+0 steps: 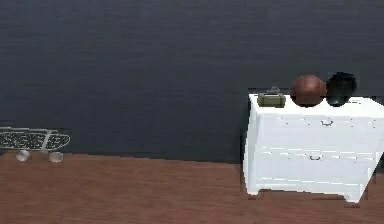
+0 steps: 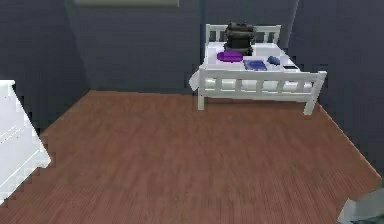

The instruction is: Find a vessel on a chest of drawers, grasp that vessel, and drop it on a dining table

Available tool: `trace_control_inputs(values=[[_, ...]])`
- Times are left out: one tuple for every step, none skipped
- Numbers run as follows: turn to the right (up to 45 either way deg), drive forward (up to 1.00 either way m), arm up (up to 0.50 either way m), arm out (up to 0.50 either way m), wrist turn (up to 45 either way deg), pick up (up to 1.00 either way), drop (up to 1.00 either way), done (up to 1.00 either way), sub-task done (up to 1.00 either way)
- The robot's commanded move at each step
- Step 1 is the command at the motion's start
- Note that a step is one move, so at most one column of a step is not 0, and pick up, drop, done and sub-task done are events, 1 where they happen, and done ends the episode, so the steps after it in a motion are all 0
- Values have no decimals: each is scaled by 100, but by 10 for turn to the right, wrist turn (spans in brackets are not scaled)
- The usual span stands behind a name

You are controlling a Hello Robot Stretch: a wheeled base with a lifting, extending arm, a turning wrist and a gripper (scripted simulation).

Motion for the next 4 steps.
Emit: trace_control_inputs(values=[[0, 65, 0, 0, 0, 0, 0, 0, 0], [450, 0, 0, 0, 0, 0, 0, 0, 0], [360, 0, 0, 0, 0, 0, 0, 0, 0], [0, 45, 0, 0, 0, 0, 0, 0, 0]])
